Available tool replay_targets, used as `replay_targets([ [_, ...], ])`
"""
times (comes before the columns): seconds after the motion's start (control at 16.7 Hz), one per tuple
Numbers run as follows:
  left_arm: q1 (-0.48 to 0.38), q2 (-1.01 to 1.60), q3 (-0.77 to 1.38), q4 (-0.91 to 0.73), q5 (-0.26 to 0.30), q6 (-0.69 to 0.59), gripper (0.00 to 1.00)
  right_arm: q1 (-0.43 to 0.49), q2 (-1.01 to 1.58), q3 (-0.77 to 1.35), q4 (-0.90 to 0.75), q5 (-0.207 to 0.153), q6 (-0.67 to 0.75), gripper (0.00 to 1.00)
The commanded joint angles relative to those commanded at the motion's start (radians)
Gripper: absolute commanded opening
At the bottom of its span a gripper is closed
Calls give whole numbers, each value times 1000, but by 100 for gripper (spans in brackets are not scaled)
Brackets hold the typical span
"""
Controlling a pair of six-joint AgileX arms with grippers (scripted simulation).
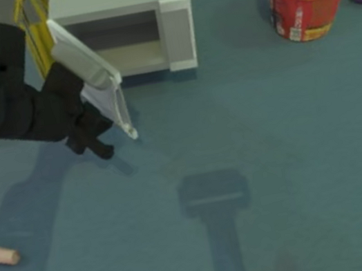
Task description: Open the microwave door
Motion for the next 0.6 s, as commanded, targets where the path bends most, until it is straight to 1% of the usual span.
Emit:
replay_targets([
  [0.36,0,0,0,0,0,0,0,0,0,0,0,0,0,100],
  [0.6,0,0,0,0,0,0,30,0,0,0,0,0,0,100],
])
